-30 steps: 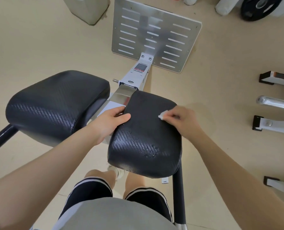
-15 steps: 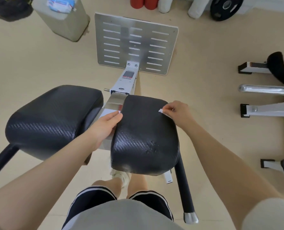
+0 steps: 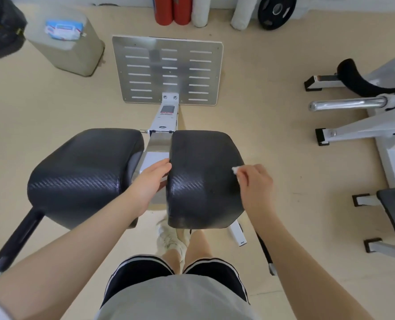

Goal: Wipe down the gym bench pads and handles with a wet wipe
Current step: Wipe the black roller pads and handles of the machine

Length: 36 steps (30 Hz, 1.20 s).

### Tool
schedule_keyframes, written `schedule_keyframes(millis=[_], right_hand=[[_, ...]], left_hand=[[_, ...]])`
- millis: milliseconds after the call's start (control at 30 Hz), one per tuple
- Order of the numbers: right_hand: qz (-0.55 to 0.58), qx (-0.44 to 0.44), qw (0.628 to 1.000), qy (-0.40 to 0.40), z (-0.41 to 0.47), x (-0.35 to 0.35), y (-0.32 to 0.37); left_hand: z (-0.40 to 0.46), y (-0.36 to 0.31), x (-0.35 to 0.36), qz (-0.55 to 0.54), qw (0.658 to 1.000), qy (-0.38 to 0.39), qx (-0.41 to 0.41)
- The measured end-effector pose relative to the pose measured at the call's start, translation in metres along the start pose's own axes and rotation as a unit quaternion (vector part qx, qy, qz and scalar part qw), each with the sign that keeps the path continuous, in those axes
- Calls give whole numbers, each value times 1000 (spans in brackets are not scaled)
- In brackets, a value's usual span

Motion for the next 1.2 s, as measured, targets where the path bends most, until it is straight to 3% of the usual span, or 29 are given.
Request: schedule_keyframes(millis=[67, 133, 267, 400, 500, 633, 733, 800, 1000, 1067, 1100, 1200], right_hand=[[-89, 23, 995, -29, 4, 3, 13], [-161, -20, 986, -32, -3, 23, 43], [-103, -124, 986, -32, -28, 71, 103], [-134, -183, 974, 9, -36, 91, 126], [-185, -188, 961, -79, -24, 59, 116], [-222, -23, 969, -103, 1, 13, 42], [-162, 48, 978, -124, 0, 4, 23], [-145, 18, 983, -112, -10, 23, 39], [-99, -190, 977, -6, -62, 96, 108], [-110, -225, 967, -35, -65, 88, 103], [-115, -229, 965, -62, -62, 77, 93], [-125, -120, 978, -113, -47, 36, 28]], left_hand=[[-5, 3, -2, -9, 1000, -2, -5], [-12, 8, -5, -30, 999, -4, -17], [-20, 14, -10, -93, 995, 32, 0], [-22, 15, -9, -88, 994, 60, 8], [-22, 17, -7, -84, 994, 66, -1], [-22, 22, -7, -46, 996, 72, 0], [-22, 21, -5, -62, 995, 73, 13], [-24, 22, -3, -73, 995, 68, 21], [-24, 24, -6, -92, 993, 71, 34], [-27, 22, -5, -89, 993, 63, 37], [-27, 22, -4, -88, 993, 62, 44], [-31, 19, 4, -30, 992, 87, 84]])
Point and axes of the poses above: each hand's wrist, its own z-axis towards the middle knuckle, its own x-axis out of the palm, y = z × x, the point moved 8 cm from there along z, towards the middle knuckle, and after that the axes turned 3 degrees about -y, right-handed, at the moved point
